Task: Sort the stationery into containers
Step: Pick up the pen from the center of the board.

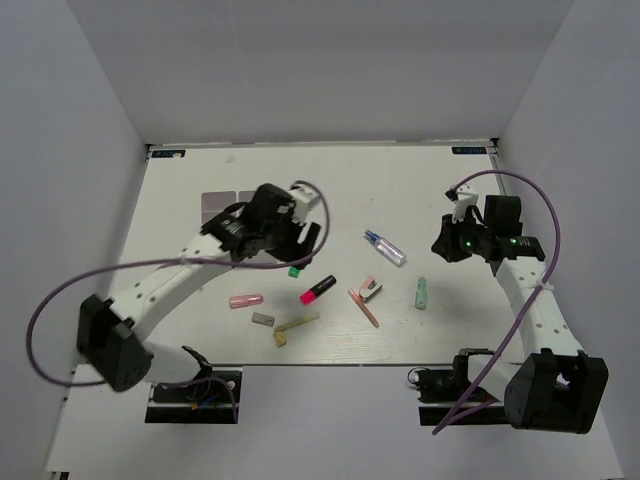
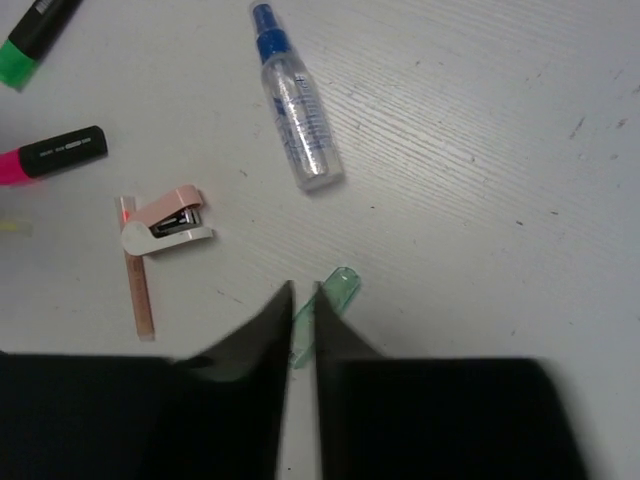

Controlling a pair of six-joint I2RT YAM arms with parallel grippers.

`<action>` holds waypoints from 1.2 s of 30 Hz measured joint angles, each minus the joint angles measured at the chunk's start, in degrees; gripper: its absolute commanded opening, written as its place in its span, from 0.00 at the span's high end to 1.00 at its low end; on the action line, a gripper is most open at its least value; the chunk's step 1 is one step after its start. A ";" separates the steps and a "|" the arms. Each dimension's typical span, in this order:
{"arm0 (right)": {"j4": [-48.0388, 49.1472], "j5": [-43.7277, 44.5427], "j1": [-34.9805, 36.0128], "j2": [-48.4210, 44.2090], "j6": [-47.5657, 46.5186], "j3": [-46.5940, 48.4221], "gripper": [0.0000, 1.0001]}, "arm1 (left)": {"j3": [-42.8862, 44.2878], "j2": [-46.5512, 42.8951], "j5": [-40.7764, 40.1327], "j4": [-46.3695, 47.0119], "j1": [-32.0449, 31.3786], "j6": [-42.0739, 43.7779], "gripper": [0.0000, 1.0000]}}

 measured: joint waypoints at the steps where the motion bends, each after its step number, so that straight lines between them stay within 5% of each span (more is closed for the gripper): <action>1: -0.31 -0.24 0.00 0.09 0.42 0.00 0.09 | 3.56 3.74 -1.05 -0.87 -1.64 0.57 0.11; 2: -0.50 -0.44 0.00 0.11 0.28 0.00 0.09 | 6.54 7.26 -1.84 -1.57 -3.02 1.14 0.11; 3: -0.52 -0.48 0.00 0.07 -0.13 0.00 0.38 | 9.55 10.60 -2.62 -2.62 -4.13 1.49 0.11; 4: -0.44 -0.59 0.00 0.00 -0.46 0.00 0.93 | 11.93 13.88 -3.28 -2.91 -4.87 1.66 0.18; 6: -0.48 -0.72 -0.02 -0.28 0.37 0.00 1.00 | 15.80 19.80 -4.90 -3.78 -5.25 1.40 0.37; 8: -0.44 -0.61 -0.02 -0.66 0.87 -0.02 0.97 | 18.88 24.96 -6.43 -5.20 -4.72 0.85 0.43; 9: -0.42 -0.61 -0.02 -0.81 1.11 -0.02 0.65 | 20.31 27.32 -6.67 -5.55 -4.26 0.70 0.43; 10: -0.37 -0.63 -0.02 -0.90 1.64 -0.02 0.12 | 21.64 29.59 -6.75 -5.66 -3.67 0.48 0.43; 19: -0.28 -0.44 0.00 0.39 1.36 0.00 0.10 | 23.52 37.88 -4.96 -5.09 3.02 -1.44 0.32; 36: -0.28 0.87 -0.07 1.92 1.36 -0.02 0.10 | 27.19 46.97 0.68 -4.13 6.38 -5.55 0.35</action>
